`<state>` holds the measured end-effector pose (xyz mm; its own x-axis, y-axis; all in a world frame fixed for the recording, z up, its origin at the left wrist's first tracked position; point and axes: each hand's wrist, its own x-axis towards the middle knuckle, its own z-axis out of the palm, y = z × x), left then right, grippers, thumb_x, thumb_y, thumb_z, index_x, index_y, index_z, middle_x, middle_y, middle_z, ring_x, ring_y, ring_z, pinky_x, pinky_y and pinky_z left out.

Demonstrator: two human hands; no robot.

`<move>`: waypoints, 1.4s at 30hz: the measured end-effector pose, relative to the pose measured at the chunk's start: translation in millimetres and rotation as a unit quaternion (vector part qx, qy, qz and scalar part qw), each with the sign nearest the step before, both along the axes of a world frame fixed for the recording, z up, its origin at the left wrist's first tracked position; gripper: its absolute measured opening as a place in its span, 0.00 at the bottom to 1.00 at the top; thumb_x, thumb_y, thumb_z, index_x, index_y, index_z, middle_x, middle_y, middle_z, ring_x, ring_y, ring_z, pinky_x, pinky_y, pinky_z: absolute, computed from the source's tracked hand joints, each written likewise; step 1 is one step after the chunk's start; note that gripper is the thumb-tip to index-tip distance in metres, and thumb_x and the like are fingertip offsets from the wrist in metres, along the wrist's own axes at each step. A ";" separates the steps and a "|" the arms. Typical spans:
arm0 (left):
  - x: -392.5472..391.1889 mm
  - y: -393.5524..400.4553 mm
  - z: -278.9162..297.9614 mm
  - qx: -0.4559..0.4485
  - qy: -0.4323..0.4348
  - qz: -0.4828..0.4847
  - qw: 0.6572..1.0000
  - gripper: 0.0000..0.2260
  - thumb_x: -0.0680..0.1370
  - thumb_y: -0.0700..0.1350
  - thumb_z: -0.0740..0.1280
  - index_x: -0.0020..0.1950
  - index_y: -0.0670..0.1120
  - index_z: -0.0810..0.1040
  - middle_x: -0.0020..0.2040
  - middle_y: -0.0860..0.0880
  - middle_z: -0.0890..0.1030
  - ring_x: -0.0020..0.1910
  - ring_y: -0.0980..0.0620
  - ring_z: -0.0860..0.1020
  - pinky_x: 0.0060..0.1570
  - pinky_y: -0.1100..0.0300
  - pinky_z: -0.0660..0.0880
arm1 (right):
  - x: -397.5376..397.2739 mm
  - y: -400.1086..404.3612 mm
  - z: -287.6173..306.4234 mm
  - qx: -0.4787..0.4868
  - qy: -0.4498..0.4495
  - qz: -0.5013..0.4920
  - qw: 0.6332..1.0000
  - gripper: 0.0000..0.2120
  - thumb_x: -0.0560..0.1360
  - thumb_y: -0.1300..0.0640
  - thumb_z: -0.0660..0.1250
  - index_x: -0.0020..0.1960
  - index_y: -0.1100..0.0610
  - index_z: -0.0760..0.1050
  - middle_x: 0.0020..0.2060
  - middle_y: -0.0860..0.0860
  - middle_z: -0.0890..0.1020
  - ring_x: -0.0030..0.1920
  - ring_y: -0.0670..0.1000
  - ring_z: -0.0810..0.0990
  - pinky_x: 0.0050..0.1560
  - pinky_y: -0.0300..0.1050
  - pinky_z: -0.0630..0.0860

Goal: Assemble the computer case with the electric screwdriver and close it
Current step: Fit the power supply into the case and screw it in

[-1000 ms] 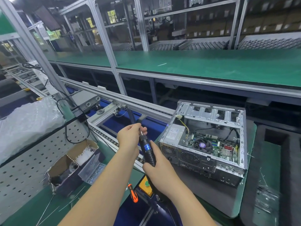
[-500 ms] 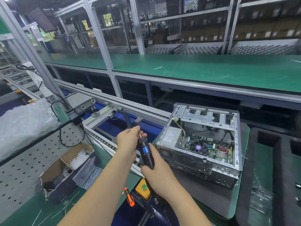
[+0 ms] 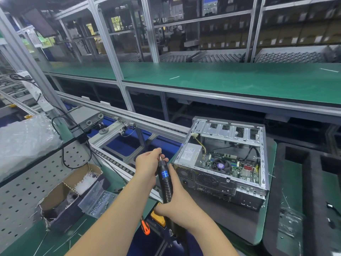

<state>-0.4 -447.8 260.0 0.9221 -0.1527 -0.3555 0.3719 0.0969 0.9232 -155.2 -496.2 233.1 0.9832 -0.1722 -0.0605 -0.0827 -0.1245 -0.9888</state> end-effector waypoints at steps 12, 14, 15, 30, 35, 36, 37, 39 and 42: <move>6.8 -15.4 -60.9 0.080 0.106 -0.121 0.984 0.07 0.75 0.43 0.74 0.47 0.40 0.82 0.41 0.44 0.85 0.34 0.48 0.83 0.44 0.51 0.83 | -0.7 6.3 -59.1 -0.032 0.041 -0.059 0.997 0.64 0.63 0.60 0.72 0.72 0.17 0.32 0.52 0.41 0.79 0.31 0.39 0.80 0.28 0.34 0.73; 10.9 -21.8 -72.4 0.088 0.106 -0.155 0.978 0.07 0.76 0.43 0.73 0.49 0.41 0.81 0.43 0.45 0.85 0.36 0.47 0.82 0.37 0.55 0.82 | 2.2 8.6 -71.9 -0.040 0.052 -0.097 0.993 0.63 0.64 0.58 0.73 0.67 0.14 0.30 0.55 0.42 0.78 0.34 0.41 0.81 0.31 0.37 0.77; 12.1 -24.7 -80.2 0.090 0.109 -0.173 0.975 0.06 0.77 0.43 0.73 0.49 0.42 0.81 0.43 0.46 0.84 0.36 0.48 0.82 0.31 0.58 0.80 | 3.1 11.2 -78.5 -0.045 0.060 -0.121 0.990 0.63 0.65 0.58 0.73 0.65 0.14 0.29 0.57 0.42 0.78 0.38 0.42 0.82 0.36 0.40 0.80; 6.7 -35.7 -207.1 0.021 0.252 -0.329 0.910 0.01 0.82 0.41 0.67 0.51 0.44 0.76 0.36 0.49 0.78 0.29 0.54 0.76 0.30 0.65 0.76 | 14.7 67.8 -174.6 -0.092 0.172 -0.300 0.934 0.63 0.66 0.64 0.72 0.75 0.20 0.34 0.60 0.52 0.76 0.42 0.55 0.81 0.40 0.54 0.83; 7.6 -45.1 -214.4 -0.026 0.256 -0.336 0.906 0.03 0.81 0.41 0.69 0.53 0.42 0.78 0.37 0.47 0.80 0.31 0.52 0.78 0.34 0.61 0.77 | 20.7 63.7 -190.9 -0.106 0.181 -0.335 0.919 0.62 0.68 0.63 0.72 0.74 0.20 0.32 0.57 0.51 0.74 0.40 0.53 0.79 0.34 0.46 0.76; 8.6 -48.0 -214.8 -0.033 0.250 -0.339 0.906 0.04 0.81 0.41 0.69 0.53 0.41 0.78 0.38 0.47 0.81 0.32 0.52 0.78 0.35 0.59 0.77 | 22.5 62.4 -192.9 -0.110 0.183 -0.339 0.916 0.62 0.69 0.63 0.72 0.74 0.21 0.31 0.57 0.50 0.73 0.39 0.52 0.79 0.33 0.44 0.75; 9.4 -50.3 -214.9 -0.039 0.245 -0.341 0.907 0.04 0.81 0.41 0.69 0.54 0.41 0.78 0.38 0.47 0.81 0.33 0.52 0.78 0.37 0.58 0.77 | 23.9 61.2 -193.6 -0.113 0.186 -0.342 0.914 0.62 0.69 0.62 0.72 0.75 0.21 0.31 0.56 0.49 0.73 0.39 0.51 0.80 0.33 0.44 0.75; 9.5 -52.8 -215.7 -0.048 0.243 -0.343 0.906 0.04 0.81 0.41 0.69 0.53 0.41 0.79 0.39 0.47 0.81 0.33 0.52 0.78 0.39 0.57 0.77 | 26.1 60.1 -193.8 -0.117 0.190 -0.346 0.911 0.63 0.70 0.61 0.73 0.74 0.21 0.29 0.55 0.48 0.72 0.39 0.51 0.80 0.33 0.45 0.75; 9.7 -53.3 -215.7 -0.048 0.243 -0.342 0.906 0.05 0.81 0.42 0.70 0.53 0.40 0.80 0.38 0.46 0.82 0.32 0.52 0.79 0.37 0.57 0.80 | 28.0 58.6 -191.8 -0.123 0.197 -0.348 0.908 0.62 0.71 0.61 0.72 0.73 0.21 0.28 0.54 0.48 0.71 0.40 0.52 0.80 0.35 0.48 0.78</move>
